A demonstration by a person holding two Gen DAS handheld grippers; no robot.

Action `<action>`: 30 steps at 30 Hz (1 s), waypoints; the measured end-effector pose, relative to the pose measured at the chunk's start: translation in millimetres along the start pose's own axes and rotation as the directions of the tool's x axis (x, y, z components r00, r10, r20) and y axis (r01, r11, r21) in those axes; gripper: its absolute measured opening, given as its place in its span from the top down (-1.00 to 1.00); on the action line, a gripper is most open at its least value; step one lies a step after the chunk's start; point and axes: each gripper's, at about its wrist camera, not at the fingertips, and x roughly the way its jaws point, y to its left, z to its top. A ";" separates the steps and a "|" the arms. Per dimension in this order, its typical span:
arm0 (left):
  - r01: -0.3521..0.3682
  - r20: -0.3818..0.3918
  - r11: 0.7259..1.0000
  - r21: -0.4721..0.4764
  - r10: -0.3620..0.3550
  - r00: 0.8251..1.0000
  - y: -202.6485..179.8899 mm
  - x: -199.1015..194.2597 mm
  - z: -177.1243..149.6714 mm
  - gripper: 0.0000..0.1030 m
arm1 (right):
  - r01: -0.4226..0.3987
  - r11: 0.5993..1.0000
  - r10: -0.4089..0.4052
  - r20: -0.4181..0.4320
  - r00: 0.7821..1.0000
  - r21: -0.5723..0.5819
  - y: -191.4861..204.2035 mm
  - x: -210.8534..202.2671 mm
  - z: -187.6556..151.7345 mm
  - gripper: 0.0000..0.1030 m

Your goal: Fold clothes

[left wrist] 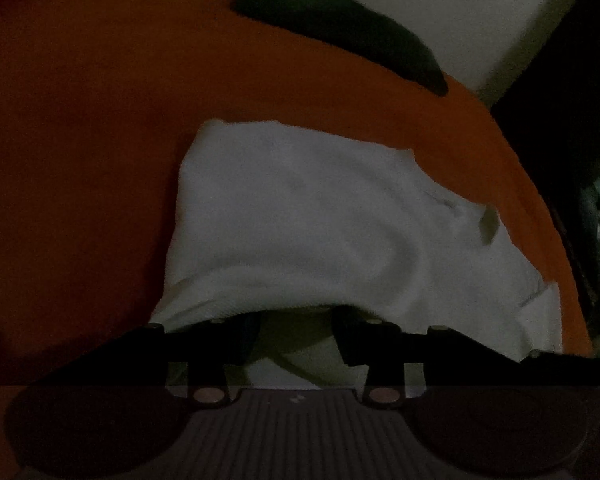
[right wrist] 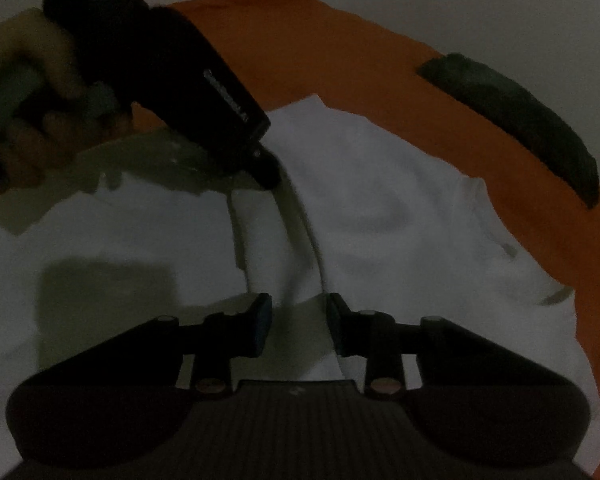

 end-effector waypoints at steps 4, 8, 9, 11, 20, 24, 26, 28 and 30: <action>-0.011 -0.011 1.000 -0.016 0.011 1.000 -2.5 -2.0 -1.1 0.32 | -0.016 0.996 0.015 0.010 1.000 0.091 -6.8 -13.0 -5.7 0.50; -0.005 -0.006 1.000 -0.027 0.005 1.000 -4.1 -8.7 2.0 0.32 | -0.024 0.997 0.023 0.008 1.000 0.075 -8.9 -20.4 -6.5 0.50; -0.005 -0.006 1.000 -0.030 0.004 1.000 -4.2 -8.7 3.8 0.32 | -0.029 0.998 0.029 -0.004 1.000 0.053 -7.1 -17.5 -6.2 0.50; -0.013 -0.008 0.999 -0.048 0.012 1.000 -2.9 -4.8 5.5 0.32 | -0.018 0.999 0.018 -0.010 1.000 0.036 -6.7 -12.5 -6.8 0.51; -0.011 -0.011 1.000 -0.009 0.011 1.000 -5.0 -49.0 -14.5 0.32 | -0.050 0.999 0.049 0.064 0.997 0.015 9.4 -54.8 -15.3 0.91; -0.014 -0.003 0.999 0.036 0.015 1.000 10.9 -82.6 -29.2 0.32 | -0.046 0.987 0.054 0.052 0.997 -0.152 55.1 -78.3 -37.3 0.90; -0.023 -0.003 0.998 0.061 0.023 1.000 17.0 -83.4 -25.2 0.32 | -0.031 0.977 0.036 0.023 0.999 -0.210 71.7 -72.3 -48.6 0.89; -0.052 0.009 0.996 0.069 0.052 0.999 17.5 -74.4 -19.2 0.32 | -0.025 0.975 0.027 0.006 1.000 -0.220 80.5 -67.0 -56.1 0.85; -0.055 0.019 0.996 0.075 0.054 0.998 12.4 -63.9 -14.6 0.32 | -0.033 0.989 0.034 0.008 0.999 -0.145 75.3 -65.5 -56.1 0.63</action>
